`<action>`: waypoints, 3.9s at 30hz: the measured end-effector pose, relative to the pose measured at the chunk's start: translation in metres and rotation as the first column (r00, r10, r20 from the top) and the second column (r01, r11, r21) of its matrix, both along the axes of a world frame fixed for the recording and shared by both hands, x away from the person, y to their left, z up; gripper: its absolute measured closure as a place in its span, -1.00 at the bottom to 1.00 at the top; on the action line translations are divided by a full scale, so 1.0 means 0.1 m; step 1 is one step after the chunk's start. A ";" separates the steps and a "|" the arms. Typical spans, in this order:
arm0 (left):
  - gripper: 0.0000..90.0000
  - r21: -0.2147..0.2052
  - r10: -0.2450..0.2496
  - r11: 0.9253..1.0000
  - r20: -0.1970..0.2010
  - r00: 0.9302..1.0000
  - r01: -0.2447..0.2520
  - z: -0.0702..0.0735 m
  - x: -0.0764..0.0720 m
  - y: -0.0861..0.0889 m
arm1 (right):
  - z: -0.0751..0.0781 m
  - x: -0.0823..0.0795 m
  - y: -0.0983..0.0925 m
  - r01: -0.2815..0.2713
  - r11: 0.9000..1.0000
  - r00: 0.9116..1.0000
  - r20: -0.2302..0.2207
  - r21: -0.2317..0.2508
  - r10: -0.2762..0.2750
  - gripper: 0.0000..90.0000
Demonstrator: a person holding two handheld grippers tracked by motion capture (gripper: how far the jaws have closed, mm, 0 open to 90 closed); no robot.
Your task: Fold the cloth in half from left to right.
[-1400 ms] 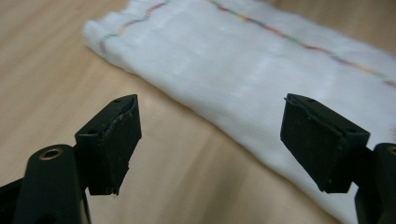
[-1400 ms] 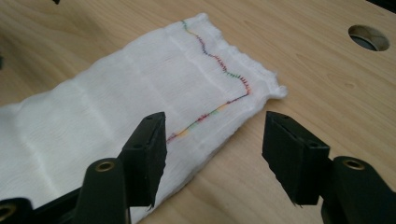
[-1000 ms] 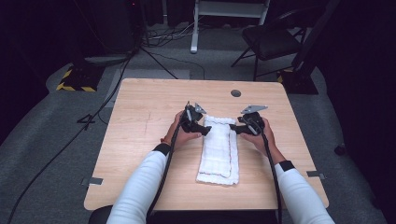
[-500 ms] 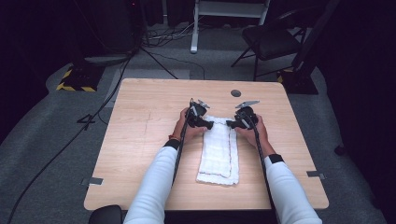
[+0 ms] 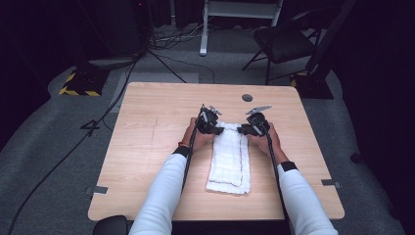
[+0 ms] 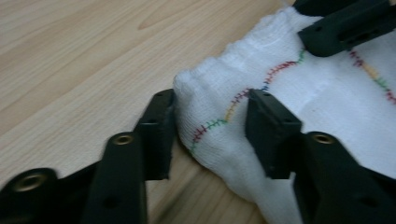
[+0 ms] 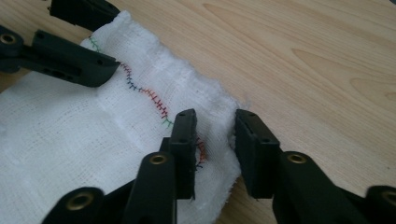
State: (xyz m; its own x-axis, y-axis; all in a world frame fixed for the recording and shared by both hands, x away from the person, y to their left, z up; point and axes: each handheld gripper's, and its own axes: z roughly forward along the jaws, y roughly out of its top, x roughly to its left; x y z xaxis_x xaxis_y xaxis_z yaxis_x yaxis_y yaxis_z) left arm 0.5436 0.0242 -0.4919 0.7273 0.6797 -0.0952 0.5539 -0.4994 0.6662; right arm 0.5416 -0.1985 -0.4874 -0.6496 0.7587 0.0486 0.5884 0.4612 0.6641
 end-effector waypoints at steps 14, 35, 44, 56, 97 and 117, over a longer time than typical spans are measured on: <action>0.83 0.044 -0.017 0.999 0.084 0.996 0.013 0.19 0.09 -0.09 | 0.10 -0.01 0.02 0.009 1.000 0.994 0.108 -0.017 -0.007 0.87; 0.84 -0.018 0.001 1.000 0.242 0.970 0.004 0.80 0.05 -0.04 | 0.77 -0.07 0.00 0.004 1.000 0.952 0.306 0.015 -0.008 0.88; 0.83 -0.017 -0.101 0.994 0.285 0.953 0.110 0.85 -0.19 0.14 | 0.84 -0.28 0.00 -0.074 0.997 0.944 0.324 0.021 0.064 0.88; 0.77 -0.101 -0.170 0.973 0.287 0.943 0.206 0.69 -0.52 0.32 | 0.78 -0.65 -0.06 -0.211 0.977 0.934 0.304 0.040 0.189 0.88; 0.78 0.008 -0.412 0.909 0.176 0.894 0.417 0.34 -1.22 0.40 | 0.40 -1.30 -0.22 -0.388 0.920 0.906 0.198 0.044 0.373 0.87; 0.84 0.111 -0.473 0.880 0.126 0.872 0.462 0.16 -1.47 0.43 | 0.17 -1.48 -0.24 -0.446 0.895 0.890 0.095 -0.011 0.445 0.83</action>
